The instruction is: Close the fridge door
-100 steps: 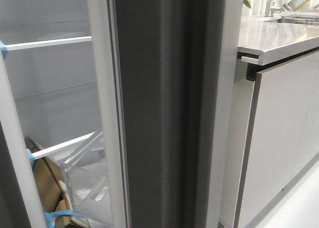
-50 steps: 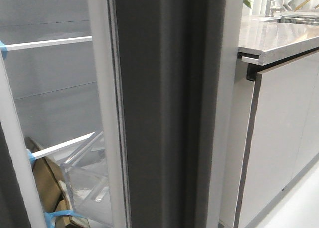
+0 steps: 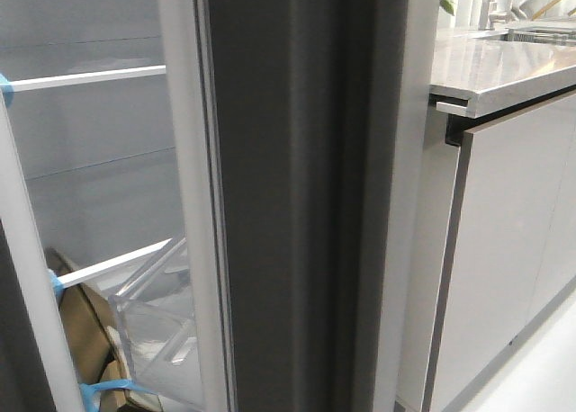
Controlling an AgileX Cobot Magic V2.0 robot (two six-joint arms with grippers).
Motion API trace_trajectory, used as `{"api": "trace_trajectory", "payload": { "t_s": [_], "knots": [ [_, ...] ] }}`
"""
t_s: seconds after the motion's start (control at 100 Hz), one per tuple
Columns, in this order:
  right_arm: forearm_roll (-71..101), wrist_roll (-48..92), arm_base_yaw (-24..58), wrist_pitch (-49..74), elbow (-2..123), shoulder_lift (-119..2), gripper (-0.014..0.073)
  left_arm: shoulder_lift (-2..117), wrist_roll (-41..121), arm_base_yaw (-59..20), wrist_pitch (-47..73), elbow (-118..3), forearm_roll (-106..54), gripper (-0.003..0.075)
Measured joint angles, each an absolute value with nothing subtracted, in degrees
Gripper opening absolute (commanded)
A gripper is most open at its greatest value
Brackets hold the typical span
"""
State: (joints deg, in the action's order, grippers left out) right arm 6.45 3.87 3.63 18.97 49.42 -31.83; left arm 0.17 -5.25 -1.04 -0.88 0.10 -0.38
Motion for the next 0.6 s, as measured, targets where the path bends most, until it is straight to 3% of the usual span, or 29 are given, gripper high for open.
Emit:
{"api": "trace_trajectory", "payload": {
  "t_s": [0.24, 0.6],
  "knots": [
    [6.5, 3.9, 12.9, 23.2, 58.5, -36.2, -0.0076, 0.2, -5.2, -1.0, -0.9, 0.1, -0.4, -0.0021],
    [6.5, 3.9, 29.7, 23.6, 59.9, -37.4, -0.0076, 0.2, -5.2, -1.0, -0.9, 0.1, -0.4, -0.0021]
  ]
}}
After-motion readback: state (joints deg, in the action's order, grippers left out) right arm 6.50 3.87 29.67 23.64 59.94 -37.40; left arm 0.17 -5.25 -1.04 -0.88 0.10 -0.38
